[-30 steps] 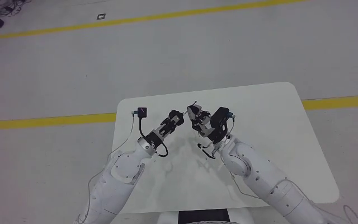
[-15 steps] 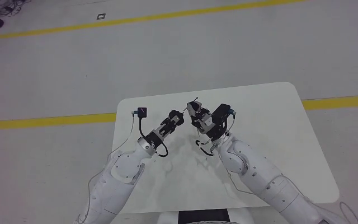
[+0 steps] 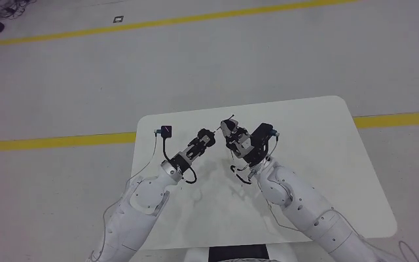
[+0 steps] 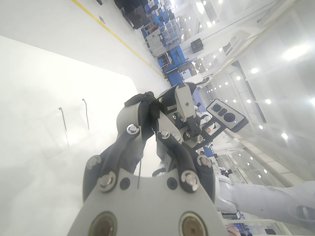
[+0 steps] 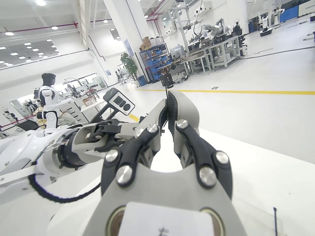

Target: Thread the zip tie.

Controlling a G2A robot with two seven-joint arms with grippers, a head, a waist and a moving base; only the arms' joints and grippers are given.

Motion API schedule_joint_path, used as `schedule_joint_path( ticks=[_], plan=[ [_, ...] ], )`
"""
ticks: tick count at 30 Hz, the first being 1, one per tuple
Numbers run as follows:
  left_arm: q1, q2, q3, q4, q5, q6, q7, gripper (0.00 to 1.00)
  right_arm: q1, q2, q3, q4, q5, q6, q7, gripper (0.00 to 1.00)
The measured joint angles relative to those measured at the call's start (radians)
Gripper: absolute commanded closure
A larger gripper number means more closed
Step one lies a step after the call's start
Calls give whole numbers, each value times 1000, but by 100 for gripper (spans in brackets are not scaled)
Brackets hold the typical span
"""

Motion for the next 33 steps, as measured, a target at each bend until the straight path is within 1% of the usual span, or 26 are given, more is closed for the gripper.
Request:
schedule_joint_path(
  ticks=[11, 26, 33],
  plan=[
    [0, 0, 0, 0, 0, 0, 0, 100, -15, -5, 19, -1, 4, -34, 23, 100],
    [0, 0, 0, 0, 0, 0, 0, 100, -7, -21, 22, 22, 3, -45, 34, 100],
    [0, 0, 0, 0, 0, 0, 0, 100, -13, -25, 28, 10, -8, -47, 34, 100]
  ],
)
